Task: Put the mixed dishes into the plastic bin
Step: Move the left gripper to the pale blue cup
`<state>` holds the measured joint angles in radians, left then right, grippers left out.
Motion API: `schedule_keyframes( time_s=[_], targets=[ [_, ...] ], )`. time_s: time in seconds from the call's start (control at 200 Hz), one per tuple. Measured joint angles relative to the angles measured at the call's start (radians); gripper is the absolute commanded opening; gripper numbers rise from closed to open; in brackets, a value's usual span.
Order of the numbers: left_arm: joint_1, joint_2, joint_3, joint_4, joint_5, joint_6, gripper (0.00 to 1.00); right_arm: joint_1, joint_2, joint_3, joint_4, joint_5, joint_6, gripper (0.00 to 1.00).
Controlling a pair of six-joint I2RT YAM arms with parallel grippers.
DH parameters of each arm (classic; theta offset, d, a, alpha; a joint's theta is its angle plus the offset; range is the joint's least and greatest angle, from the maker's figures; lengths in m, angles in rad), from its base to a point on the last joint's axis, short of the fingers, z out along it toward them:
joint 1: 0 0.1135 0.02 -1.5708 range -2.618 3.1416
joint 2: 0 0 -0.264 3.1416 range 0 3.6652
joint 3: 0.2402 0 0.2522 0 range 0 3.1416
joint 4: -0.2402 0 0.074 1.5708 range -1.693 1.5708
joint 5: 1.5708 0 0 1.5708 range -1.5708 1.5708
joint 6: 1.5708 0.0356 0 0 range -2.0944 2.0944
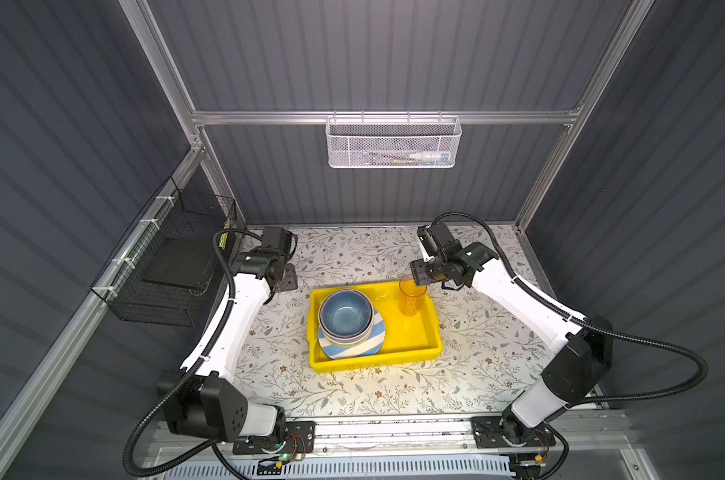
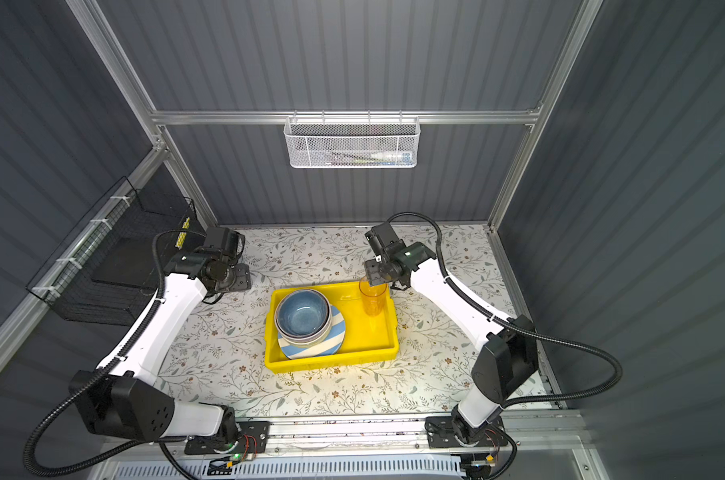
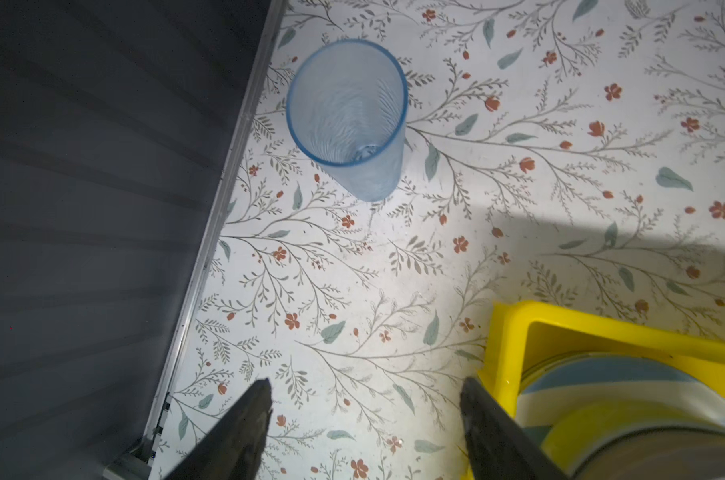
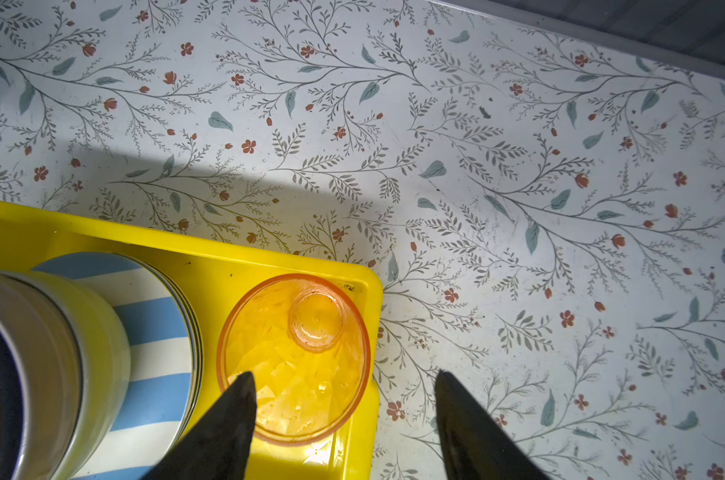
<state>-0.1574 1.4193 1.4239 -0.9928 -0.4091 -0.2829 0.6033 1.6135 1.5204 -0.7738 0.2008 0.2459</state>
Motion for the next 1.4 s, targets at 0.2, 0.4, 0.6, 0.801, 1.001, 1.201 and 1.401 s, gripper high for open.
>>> schedule_keyframes(
  time_s=[0.2,0.4,0.6,0.801,1.001,1.201,1.401],
  targets=[
    [0.074,0.037,0.032,0.024,-0.014,0.040,0.67,0.000,-0.051,-0.074,0.056,-0.057,-0.006,0.77],
    [0.117,0.103,0.049,0.068,-0.025,0.087,0.58,0.000,-0.082,-0.095,0.101,-0.111,0.000,0.78],
    [0.127,0.178,0.088,0.145,-0.038,0.135,0.53,0.000,-0.106,-0.134,0.142,-0.147,0.013,0.79],
    [0.127,0.255,0.130,0.203,-0.082,0.187,0.51,0.000,-0.121,-0.167,0.155,-0.161,0.023,0.80],
    [0.132,0.319,0.133,0.244,-0.123,0.224,0.51,0.000,-0.130,-0.176,0.161,-0.173,0.024,0.80],
    [0.148,0.386,0.147,0.259,-0.126,0.232,0.50,0.000,-0.153,-0.209,0.176,-0.177,0.031,0.80],
    [0.171,0.425,0.163,0.261,-0.126,0.231,0.50,0.000,-0.180,-0.236,0.175,-0.176,0.035,0.81]
  ],
)
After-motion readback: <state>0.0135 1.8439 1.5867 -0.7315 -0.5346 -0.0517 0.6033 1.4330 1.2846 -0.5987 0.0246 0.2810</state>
